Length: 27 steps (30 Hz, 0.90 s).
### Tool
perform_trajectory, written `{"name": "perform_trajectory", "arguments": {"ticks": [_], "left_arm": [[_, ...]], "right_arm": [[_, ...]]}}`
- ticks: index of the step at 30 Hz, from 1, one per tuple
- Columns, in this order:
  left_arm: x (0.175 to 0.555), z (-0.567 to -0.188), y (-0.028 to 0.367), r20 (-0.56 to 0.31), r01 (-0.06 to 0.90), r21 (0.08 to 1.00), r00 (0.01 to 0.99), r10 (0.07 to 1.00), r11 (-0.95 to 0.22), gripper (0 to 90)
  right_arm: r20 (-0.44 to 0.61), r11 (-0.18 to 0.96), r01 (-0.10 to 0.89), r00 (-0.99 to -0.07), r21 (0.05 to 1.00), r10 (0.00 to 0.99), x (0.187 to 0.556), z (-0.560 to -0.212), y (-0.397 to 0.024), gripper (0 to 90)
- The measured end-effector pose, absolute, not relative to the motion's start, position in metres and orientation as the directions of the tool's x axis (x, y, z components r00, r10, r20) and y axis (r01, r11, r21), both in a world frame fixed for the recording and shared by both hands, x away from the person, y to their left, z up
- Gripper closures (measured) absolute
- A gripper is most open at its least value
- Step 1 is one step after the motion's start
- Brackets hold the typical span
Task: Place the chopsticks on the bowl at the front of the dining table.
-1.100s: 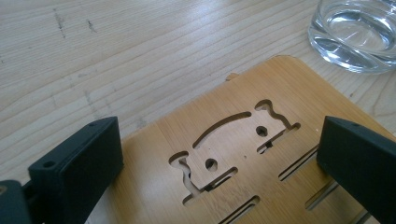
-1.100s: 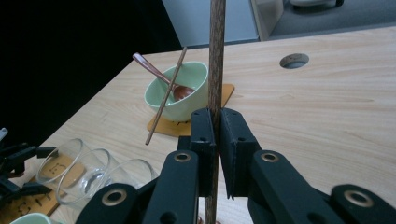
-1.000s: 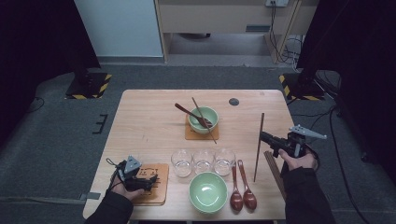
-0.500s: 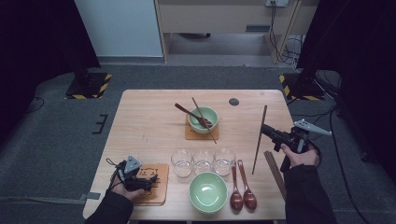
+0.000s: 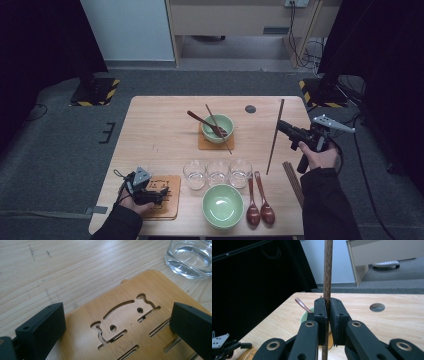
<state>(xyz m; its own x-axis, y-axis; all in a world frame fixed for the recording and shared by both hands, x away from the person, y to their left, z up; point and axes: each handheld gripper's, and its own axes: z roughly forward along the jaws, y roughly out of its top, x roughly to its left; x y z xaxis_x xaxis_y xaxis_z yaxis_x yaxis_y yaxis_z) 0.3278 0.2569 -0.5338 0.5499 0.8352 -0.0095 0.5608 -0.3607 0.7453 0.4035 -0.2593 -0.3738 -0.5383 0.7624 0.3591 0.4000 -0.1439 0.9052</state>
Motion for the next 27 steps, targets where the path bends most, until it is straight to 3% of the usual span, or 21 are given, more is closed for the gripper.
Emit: {"name": "perform_trajectory", "arguments": {"ticks": [27], "left_arm": [[0.328, -0.534, 0.257, -0.011, 0.561, 0.745, 0.551, 0.835, -0.361, 0.0]], "right_arm": [[0.330, -0.116, 0.379, -0.570, 0.918, 0.753, 0.444, -0.339, -0.226, 84.1]]}}
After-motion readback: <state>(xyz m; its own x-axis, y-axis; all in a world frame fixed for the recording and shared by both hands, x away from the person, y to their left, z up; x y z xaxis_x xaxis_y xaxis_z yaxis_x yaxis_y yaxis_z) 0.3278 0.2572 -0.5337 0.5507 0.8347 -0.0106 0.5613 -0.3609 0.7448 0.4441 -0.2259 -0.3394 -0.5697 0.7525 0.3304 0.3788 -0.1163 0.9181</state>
